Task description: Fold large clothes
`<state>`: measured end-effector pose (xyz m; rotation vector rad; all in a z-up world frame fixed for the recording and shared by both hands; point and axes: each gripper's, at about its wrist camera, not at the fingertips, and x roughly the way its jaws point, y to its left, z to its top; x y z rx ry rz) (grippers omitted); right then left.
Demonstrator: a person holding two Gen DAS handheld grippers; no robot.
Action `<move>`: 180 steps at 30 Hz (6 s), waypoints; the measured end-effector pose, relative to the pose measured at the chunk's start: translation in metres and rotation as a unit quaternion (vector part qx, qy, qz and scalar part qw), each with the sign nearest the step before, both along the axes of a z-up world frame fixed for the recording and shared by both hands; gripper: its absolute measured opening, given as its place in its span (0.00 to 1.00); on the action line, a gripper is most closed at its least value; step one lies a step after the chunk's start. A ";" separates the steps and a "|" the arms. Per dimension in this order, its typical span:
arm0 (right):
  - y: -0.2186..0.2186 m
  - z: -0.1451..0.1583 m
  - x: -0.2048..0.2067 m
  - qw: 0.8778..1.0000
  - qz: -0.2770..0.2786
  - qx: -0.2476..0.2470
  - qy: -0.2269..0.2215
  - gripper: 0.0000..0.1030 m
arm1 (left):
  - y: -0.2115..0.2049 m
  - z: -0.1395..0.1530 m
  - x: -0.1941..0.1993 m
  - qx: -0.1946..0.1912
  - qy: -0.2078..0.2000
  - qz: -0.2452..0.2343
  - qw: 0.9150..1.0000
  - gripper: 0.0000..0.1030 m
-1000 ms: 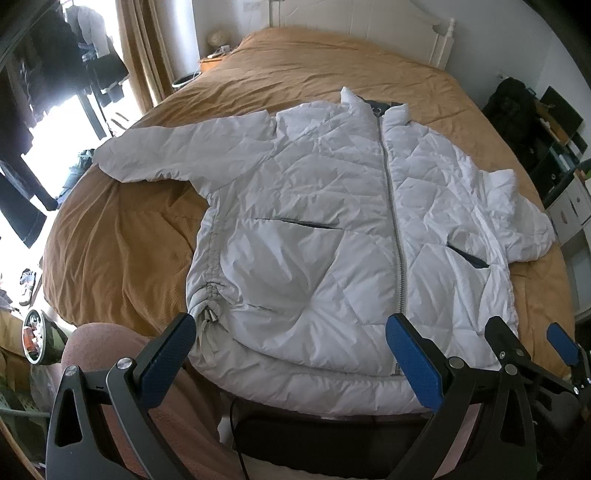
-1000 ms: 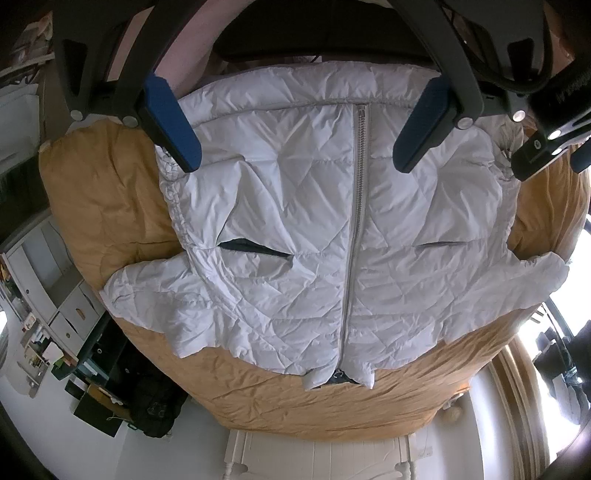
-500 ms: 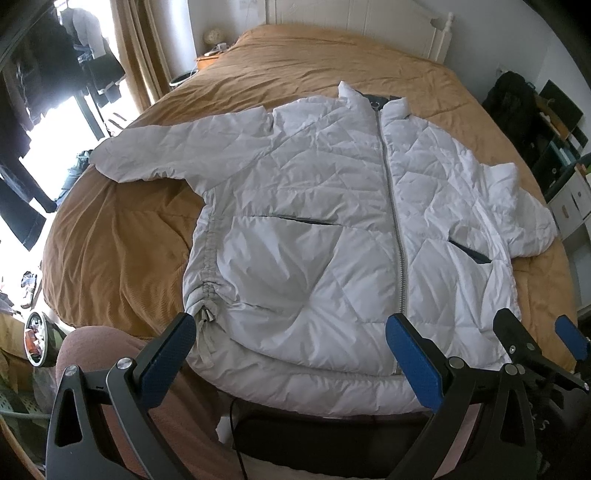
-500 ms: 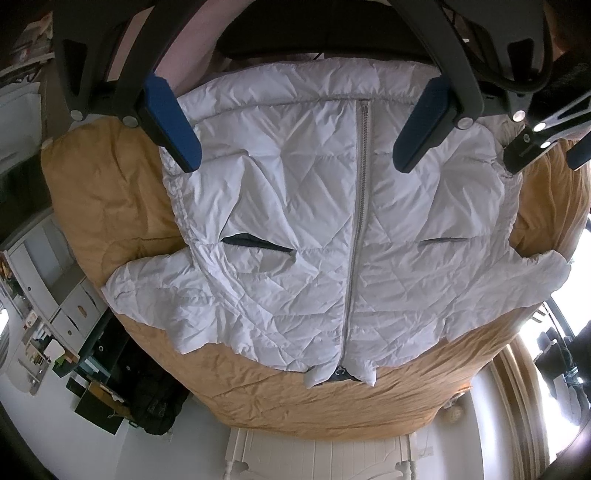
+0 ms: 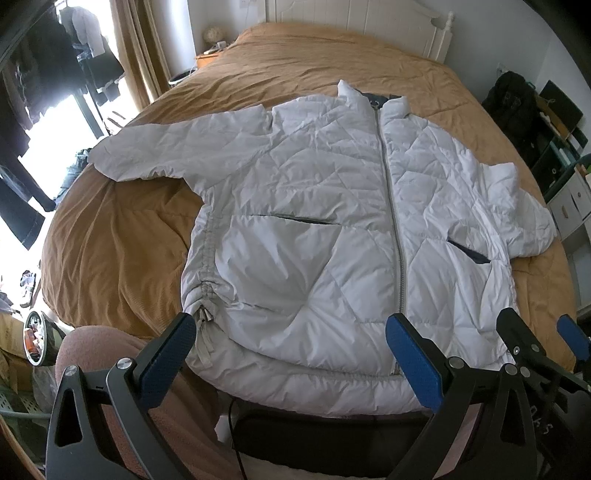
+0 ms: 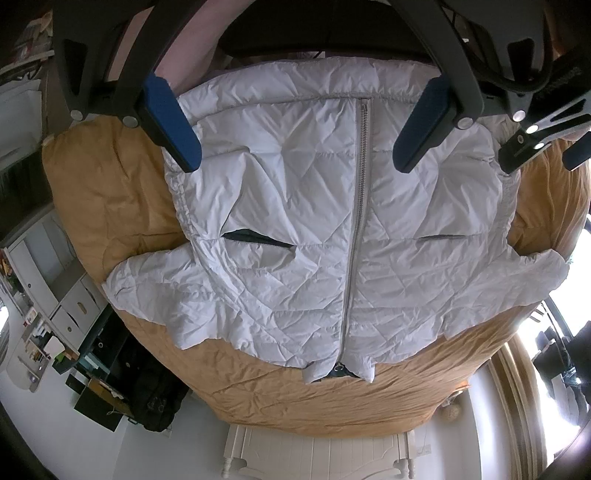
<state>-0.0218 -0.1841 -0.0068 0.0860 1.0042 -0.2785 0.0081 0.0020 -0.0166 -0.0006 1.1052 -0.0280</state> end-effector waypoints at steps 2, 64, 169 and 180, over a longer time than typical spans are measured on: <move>0.000 0.000 0.000 1.000 0.000 0.000 0.000 1.00 | 0.000 0.000 0.000 0.001 0.000 0.000 1.000 0.99; 0.025 -0.083 0.264 0.997 0.076 -0.007 0.029 1.00 | 0.411 -0.134 0.346 -0.168 0.040 0.309 0.935 0.93; -0.126 -0.186 0.326 0.995 0.007 0.000 0.102 0.70 | -0.017 -0.125 0.266 0.002 -0.027 -0.067 0.997 0.86; -0.271 -0.094 0.279 0.995 -0.100 0.020 0.014 0.77 | -0.026 -0.178 0.277 0.013 0.021 -0.066 0.998 0.96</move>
